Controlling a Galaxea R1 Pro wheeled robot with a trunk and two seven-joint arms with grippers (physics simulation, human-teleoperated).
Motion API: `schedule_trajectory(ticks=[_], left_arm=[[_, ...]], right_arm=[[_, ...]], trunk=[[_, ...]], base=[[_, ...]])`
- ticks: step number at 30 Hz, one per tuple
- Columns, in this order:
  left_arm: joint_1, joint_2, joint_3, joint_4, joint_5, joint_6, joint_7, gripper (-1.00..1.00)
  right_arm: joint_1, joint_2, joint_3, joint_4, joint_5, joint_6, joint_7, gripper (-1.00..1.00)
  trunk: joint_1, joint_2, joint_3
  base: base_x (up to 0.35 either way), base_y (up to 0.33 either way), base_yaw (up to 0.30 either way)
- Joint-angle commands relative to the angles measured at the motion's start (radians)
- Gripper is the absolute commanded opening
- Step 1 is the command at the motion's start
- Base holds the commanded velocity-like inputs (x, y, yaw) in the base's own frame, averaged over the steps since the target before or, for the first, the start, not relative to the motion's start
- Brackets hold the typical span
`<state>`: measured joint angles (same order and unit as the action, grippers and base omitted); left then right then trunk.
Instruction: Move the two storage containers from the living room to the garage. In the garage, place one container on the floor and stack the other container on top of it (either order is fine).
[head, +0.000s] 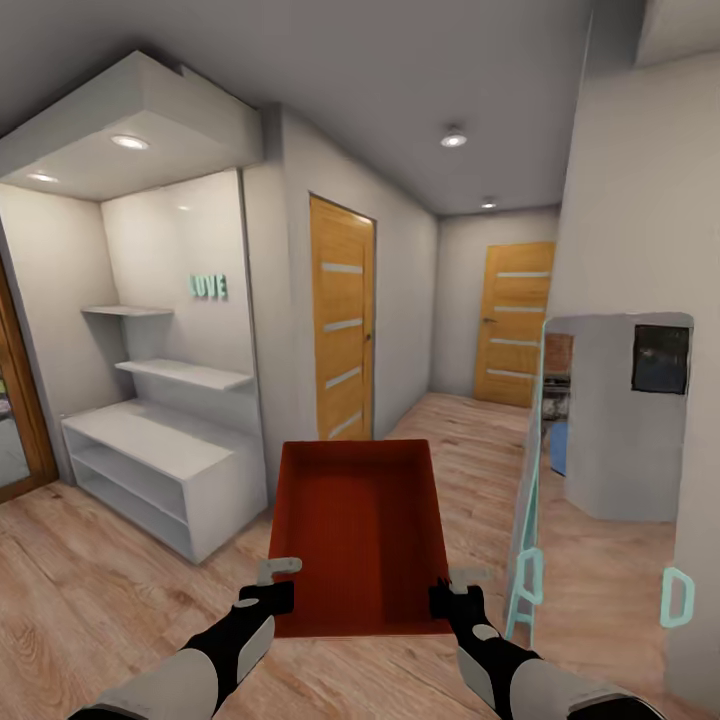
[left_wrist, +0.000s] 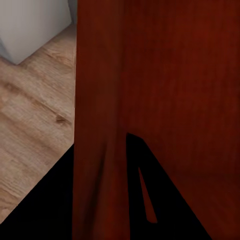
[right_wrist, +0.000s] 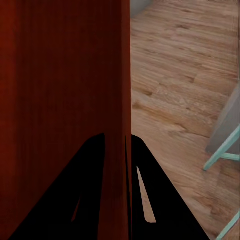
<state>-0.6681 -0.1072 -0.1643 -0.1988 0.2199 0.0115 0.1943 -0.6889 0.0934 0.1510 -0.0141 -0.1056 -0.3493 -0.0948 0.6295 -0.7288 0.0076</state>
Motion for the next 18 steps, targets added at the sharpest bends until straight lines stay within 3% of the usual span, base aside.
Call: schedule_trajectory(ticks=[1,18], left_arm=[[-0.001,0.050,0.080,-0.028,-0.007,-0.028,0.013,-1.00],[-0.001,0.050,0.080,-0.028,-0.007,-0.028,0.013,-1.00]], right_arm=[[0.000,0.000,-0.027,0.014,-0.017,-0.005,0.000,-1.00],[0.000,0.000,-0.027,0.014,-0.017,-0.005,0.000,-1.00]], trunk=[[0.001,0.000,0.000],[0.001,0.000,0.000]], base=[[0.322,0.160,-0.191],[0.322,0.163,-0.227]])
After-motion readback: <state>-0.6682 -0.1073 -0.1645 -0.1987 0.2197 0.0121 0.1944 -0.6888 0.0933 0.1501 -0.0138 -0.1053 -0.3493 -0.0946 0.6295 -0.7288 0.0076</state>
